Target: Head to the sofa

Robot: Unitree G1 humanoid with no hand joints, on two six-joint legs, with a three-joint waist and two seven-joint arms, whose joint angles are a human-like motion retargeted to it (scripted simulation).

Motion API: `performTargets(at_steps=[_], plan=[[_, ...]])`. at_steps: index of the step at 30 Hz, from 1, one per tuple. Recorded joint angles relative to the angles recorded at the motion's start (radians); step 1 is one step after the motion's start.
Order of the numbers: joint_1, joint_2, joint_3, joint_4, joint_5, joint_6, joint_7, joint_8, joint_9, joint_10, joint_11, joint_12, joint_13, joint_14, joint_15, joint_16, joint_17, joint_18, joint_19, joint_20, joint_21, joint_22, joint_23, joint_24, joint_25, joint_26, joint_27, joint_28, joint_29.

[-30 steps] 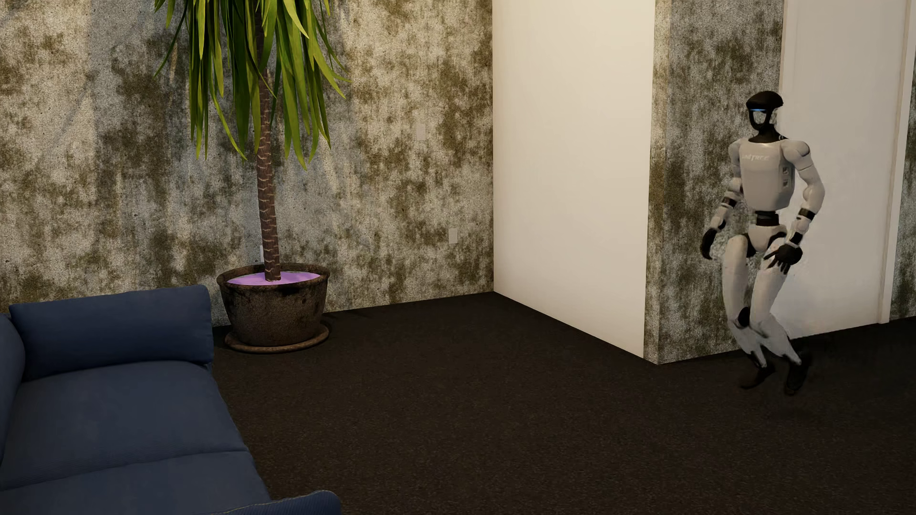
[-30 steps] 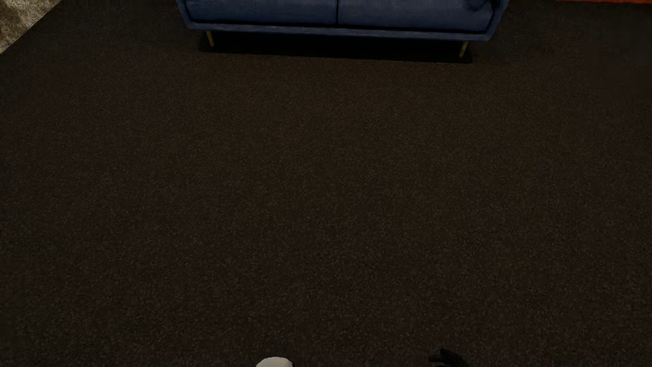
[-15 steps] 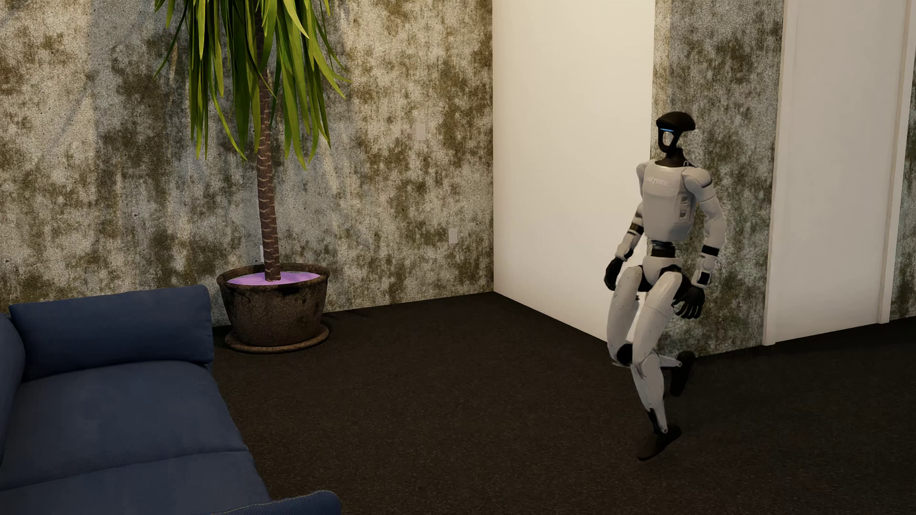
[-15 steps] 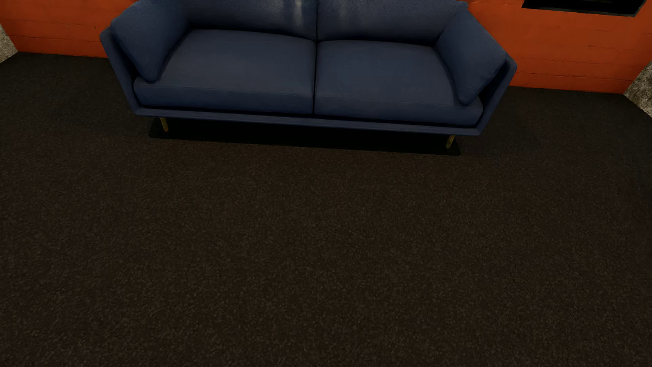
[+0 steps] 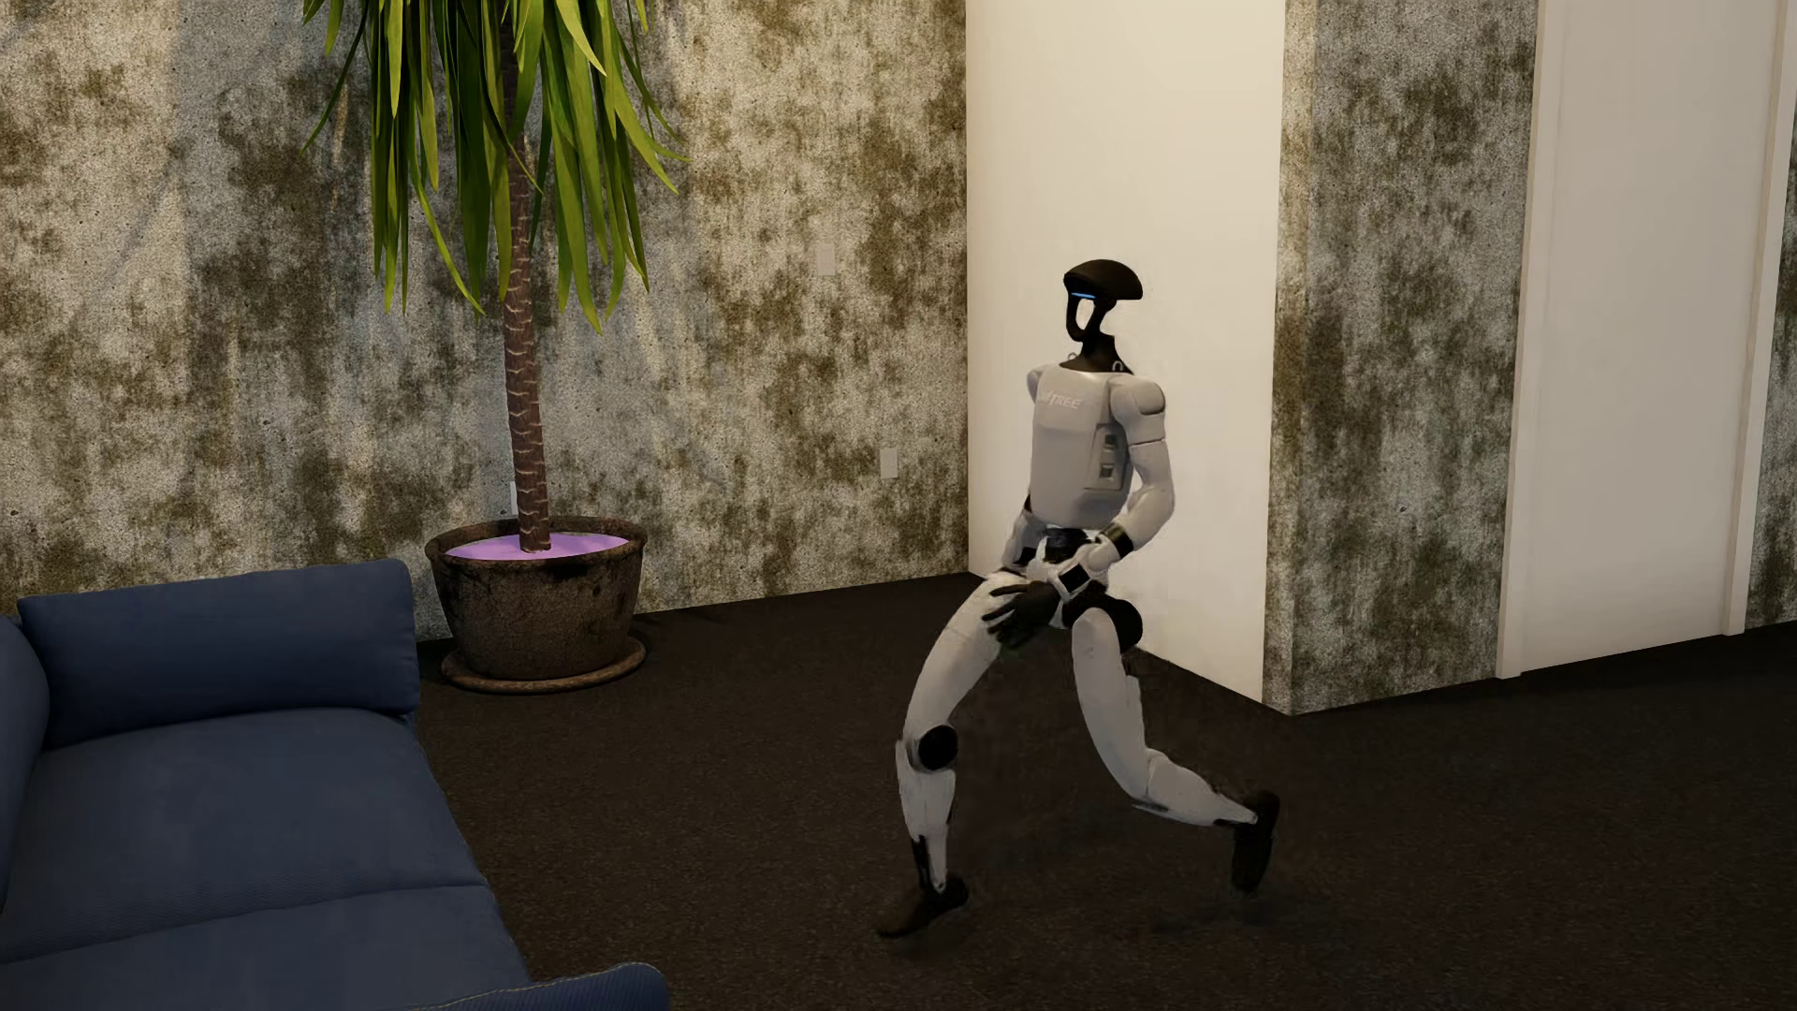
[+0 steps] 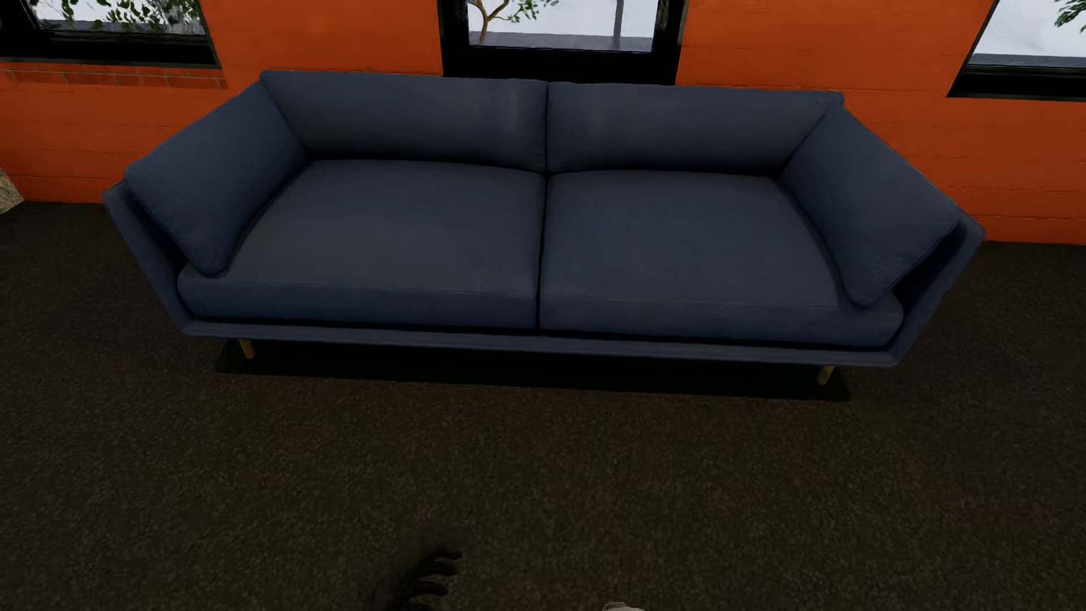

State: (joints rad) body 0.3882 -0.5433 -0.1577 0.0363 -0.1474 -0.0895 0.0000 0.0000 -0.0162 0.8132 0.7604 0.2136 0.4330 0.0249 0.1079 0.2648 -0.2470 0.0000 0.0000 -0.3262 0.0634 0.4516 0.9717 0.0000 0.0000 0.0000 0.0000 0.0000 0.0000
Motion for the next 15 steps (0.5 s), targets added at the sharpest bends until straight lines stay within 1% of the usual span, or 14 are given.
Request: performTargets(at_steps=[1,2,3,4,5,6,7,9,10,11,12,13,14,15], plan=[[-0.026,0.021,0.007,-0.020,0.023,0.007,0.000,0.000,0.015,0.096,0.044,0.030,-0.041,0.062,-0.041,-0.006,-0.009,0.000,0.000,-0.018,0.023,0.058,-0.049,0.000,0.000,0.000,0.000,0.000,0.000],[-0.088,0.063,-0.014,-0.009,0.039,0.022,0.000,0.000,0.026,0.191,0.047,0.030,-0.081,0.032,-0.083,-0.005,-0.021,0.000,0.000,-0.070,0.050,0.136,-0.112,0.000,0.000,0.000,0.000,0.000,0.000],[-0.185,0.095,-0.037,-0.005,0.034,0.025,0.000,0.000,0.031,0.263,0.040,0.017,-0.118,-0.006,-0.108,0.007,-0.023,0.000,0.000,-0.137,0.052,0.206,-0.184,0.000,0.000,0.000,0.000,0.000,0.000],[-0.287,0.152,-0.046,-0.005,0.037,0.028,0.000,0.000,0.039,0.317,-0.001,0.009,-0.144,-0.026,-0.125,0.016,-0.013,0.000,0.000,-0.169,0.027,0.260,-0.253,0.000,0.000,0.000,0.000,0.000,0.000],[-0.386,0.193,-0.034,-0.007,0.050,0.028,0.000,0.000,0.050,0.348,-0.039,0.019,-0.165,-0.033,-0.132,0.018,-0.006,0.000,0.000,-0.156,0.009,0.283,-0.326,0.000,0.000,0.000,0.000,0.000,0.000],[-0.459,0.237,-0.011,-0.010,0.062,0.027,0.000,0.000,0.063,0.327,-0.074,0.031,-0.178,-0.039,-0.135,0.018,-0.004,0.000,0.000,-0.140,-0.002,0.307,-0.392,0.000,0.000,0.000,0.000,0.000,0.000],[-0.523,0.278,0.011,-0.021,0.066,0.020,0.000,0.000,0.073,0.266,-0.107,0.045,-0.188,-0.031,-0.135,0.025,-0.008,0.000,0.000,-0.111,0.013,0.304,-0.456,0.000,0.000,0.000,0.000,0.000,0.000],[-0.593,0.334,0.054,-0.058,0.069,0.017,0.000,0.000,0.072,0.035,-0.156,0.072,-0.204,-0.017,-0.129,0.030,-0.013,0.000,0.000,-0.072,0.009,0.308,-0.544,0.000,0.000,0.000,0.000,0.000,0.000],[-0.608,0.351,0.075,-0.087,0.065,0.016,0.000,0.000,0.064,-0.090,-0.175,0.082,-0.199,-0.061,-0.125,0.030,-0.017,0.000,0.000,-0.056,0.011,0.306,-0.583,0.000,0.000,0.000,0.000,0.000,0.000],[-0.604,0.369,0.103,-0.104,0.069,0.016,0.000,0.000,0.057,-0.203,-0.191,0.095,-0.195,-0.129,-0.122,0.031,-0.017,0.000,0.000,-0.045,0.015,0.296,-0.603,0.000,0.000,0.000,0.000,0.000,0.000],[-0.590,0.389,0.132,-0.104,0.078,0.018,0.000,0.000,0.053,-0.288,-0.209,0.111,-0.191,-0.180,-0.122,0.030,-0.017,0.000,0.000,-0.030,0.026,0.287,-0.607,0.000,0.000,0.000,0.000,0.000,0.000],[-0.572,0.408,0.149,-0.107,0.083,0.018,0.000,0.000,0.051,-0.341,-0.220,0.120,-0.190,-0.164,-0.127,0.018,-0.013,0.000,0.000,0.008,0.042,0.294,-0.599,0.000,0.000,0.000,0.000,0.000,0.000],[-0.549,0.426,0.150,-0.103,0.087,0.022,0.000,0.000,0.048,-0.362,-0.226,0.125,-0.195,-0.118,-0.142,0.020,-0.013,0.000,0.000,-0.011,0.065,0.295,-0.583,0.000,0.000,0.000,0.000,0.000,0.000],[-0.523,0.454,0.134,-0.094,0.104,0.037,0.000,0.000,0.045,-0.369,-0.240,0.125,-0.196,-0.117,-0.164,0.021,-0.018,0.000,0.000,-0.034,0.095,0.305,-0.558,0.000,0.000,0.000,0.000,0.000,0.000]])
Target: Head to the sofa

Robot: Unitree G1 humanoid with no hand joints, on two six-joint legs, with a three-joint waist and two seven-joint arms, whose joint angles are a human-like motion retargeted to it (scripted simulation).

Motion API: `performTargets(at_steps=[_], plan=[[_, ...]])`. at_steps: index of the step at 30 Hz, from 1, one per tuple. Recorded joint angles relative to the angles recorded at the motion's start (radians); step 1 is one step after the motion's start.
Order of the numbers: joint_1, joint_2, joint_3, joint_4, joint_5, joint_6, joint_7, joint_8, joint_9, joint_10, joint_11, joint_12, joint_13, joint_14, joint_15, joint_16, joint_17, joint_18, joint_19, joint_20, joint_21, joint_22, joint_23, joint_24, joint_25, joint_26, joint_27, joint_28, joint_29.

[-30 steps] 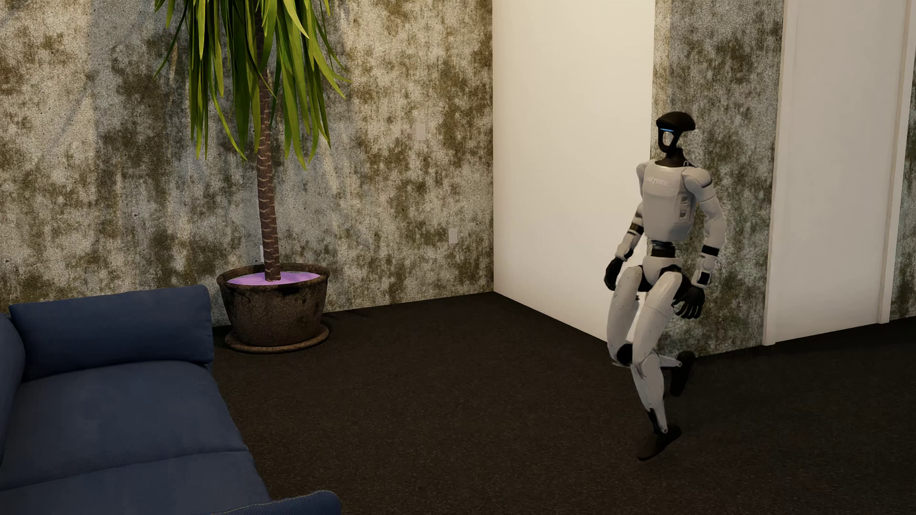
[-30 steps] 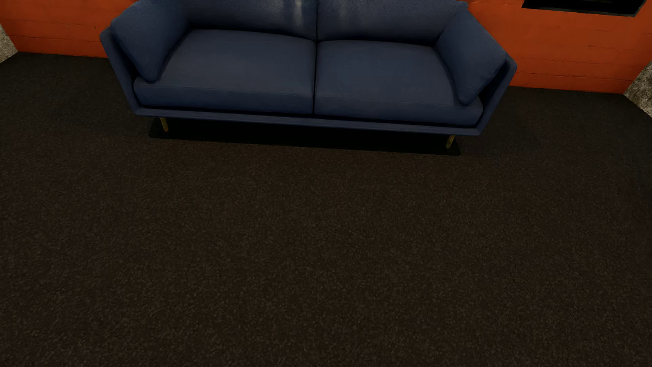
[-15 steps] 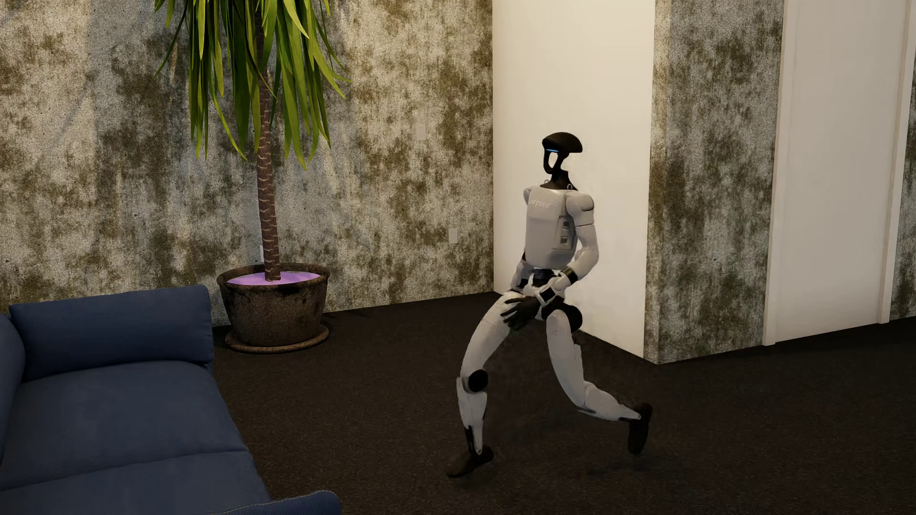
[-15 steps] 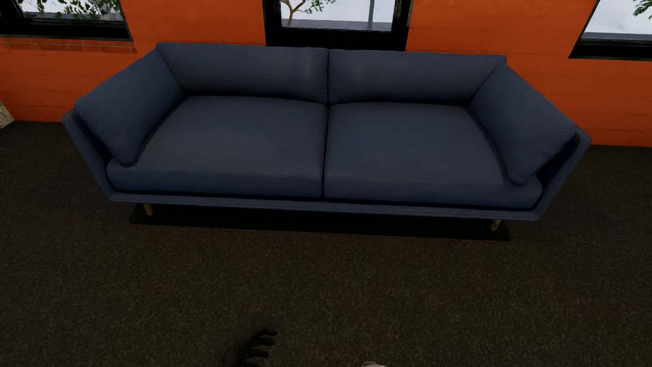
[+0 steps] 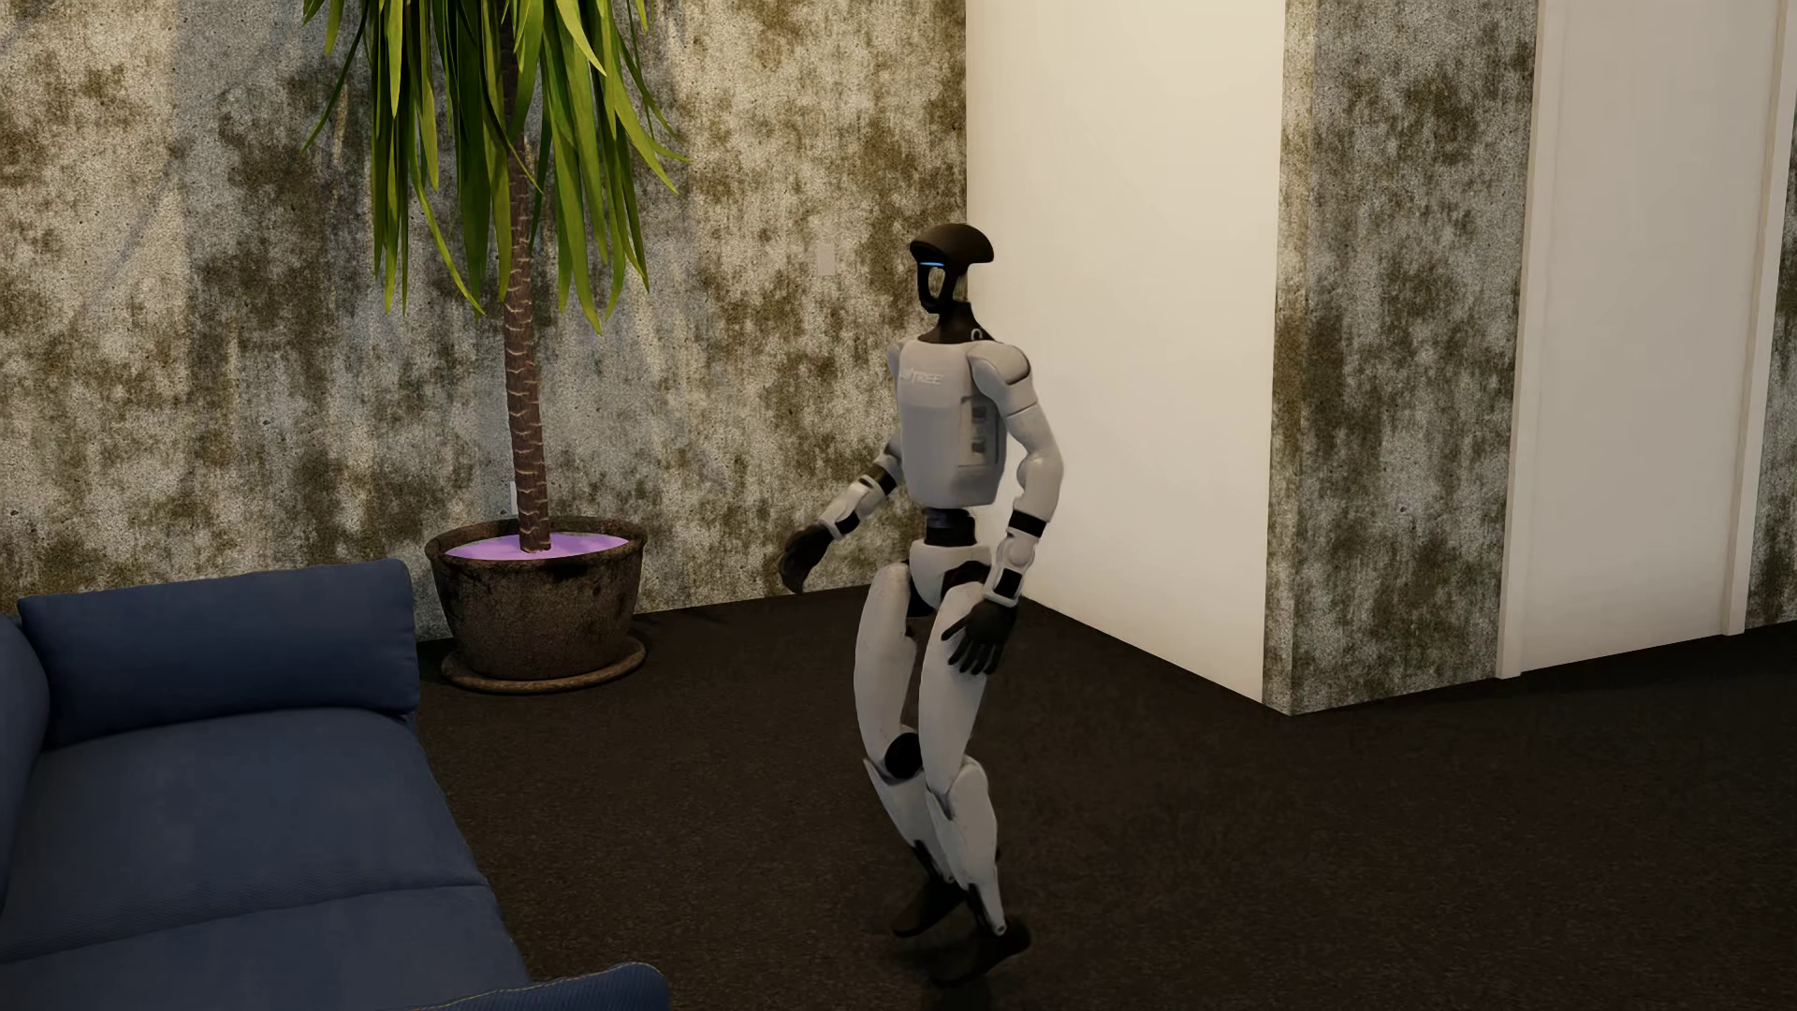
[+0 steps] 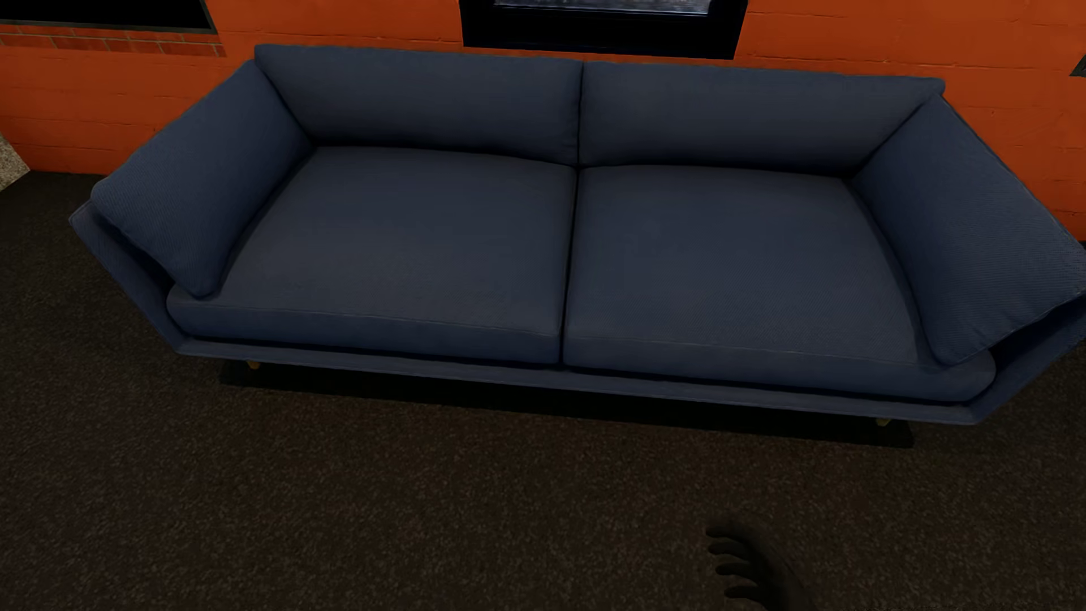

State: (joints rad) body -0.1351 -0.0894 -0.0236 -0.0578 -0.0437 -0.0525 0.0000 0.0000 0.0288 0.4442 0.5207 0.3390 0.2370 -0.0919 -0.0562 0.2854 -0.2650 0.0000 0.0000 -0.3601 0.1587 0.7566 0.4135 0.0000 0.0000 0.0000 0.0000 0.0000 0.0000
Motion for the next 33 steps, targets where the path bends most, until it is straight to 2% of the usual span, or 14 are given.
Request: performTargets(at_steps=[3,7,8,9,10,11,15,26,33], plan=[[0.057,0.091,-0.044,0.007,0.005,-0.005,0.000,0.000,-0.010,-0.001,-0.051,-0.027,0.027,-0.067,-0.044,0.012,0.006,0.000,0.000,-0.082,0.070,0.015,0.107,0.000,0.000,0.000,0.000,0.000,0.000],[0.170,0.172,0.015,-0.009,-0.002,-0.022,0.000,0.000,-0.002,0.001,-0.084,-0.075,0.092,-0.214,-0.079,0.002,0.012,0.000,0.000,-0.066,0.166,-0.035,0.312,0.000,0.000,0.000,0.000,0.000,0.000],[0.189,0.190,0.018,-0.010,-0.004,-0.025,0.000,0.000,-0.001,0.007,-0.058,-0.079,0.097,-0.229,-0.086,0.001,0.007,0.000,0.000,-0.065,0.195,-0.059,0.357,0.000,0.000,0.000,0.000,0.000,0.000],[0.203,0.206,0.017,-0.012,-0.006,-0.025,0.000,0.000,-0.002,0.026,-0.245,-0.083,0.106,-0.222,-0.082,-0.002,0.006,0.000,0.000,-0.062,0.199,-0.084,0.389,0.000,0.000,0.000,0.000,0.000,0.000],[0.215,0.223,0.013,-0.015,-0.008,-0.026,0.000,0.000,-0.005,-0.084,-0.254,-0.084,0.112,-0.189,-0.087,-0.004,0.007,0.000,0.000,-0.065,0.196,-0.103,0.416,0.000,0.000,0.000,0.000,0.000,0.000],[0.221,0.233,0.011,-0.019,-0.012,-0.028,0.000,0.000,-0.011,-0.096,-0.261,-0.083,0.118,-0.174,-0.097,-0.005,0.008,0.000,0.000,-0.069,0.187,-0.117,0.432,0.000,0.000,0.000,0.000,0.000,0.000],[0.236,0.255,-0.001,-0.019,-0.013,-0.026,0.000,0.000,-0.016,-0.122,-0.275,-0.079,0.103,-0.166,-0.126,-0.001,0.013,0.000,0.000,-0.091,0.163,-0.119,0.428,0.000,0.000,0.000,0.000,0.000,0.000],[0.239,0.269,0.004,-0.006,-0.006,-0.026,0.000,0.000,-0.011,-0.130,-0.290,-0.070,0.050,-0.166,-0.153,-0.001,0.024,0.000,0.000,-0.072,0.195,0.018,0.299,0.000,0.000,0.000,0.000,0.000,0.000],[0.247,0.280,0.005,-0.006,-0.006,-0.028,0.000,0.000,-0.010,-0.131,-0.295,-0.062,0.062,-0.176,-0.156,-0.009,0.038,0.000,0.000,-0.069,0.186,0.019,0.340,0.000,0.000,0.000,0.000,0.000,0.000]])
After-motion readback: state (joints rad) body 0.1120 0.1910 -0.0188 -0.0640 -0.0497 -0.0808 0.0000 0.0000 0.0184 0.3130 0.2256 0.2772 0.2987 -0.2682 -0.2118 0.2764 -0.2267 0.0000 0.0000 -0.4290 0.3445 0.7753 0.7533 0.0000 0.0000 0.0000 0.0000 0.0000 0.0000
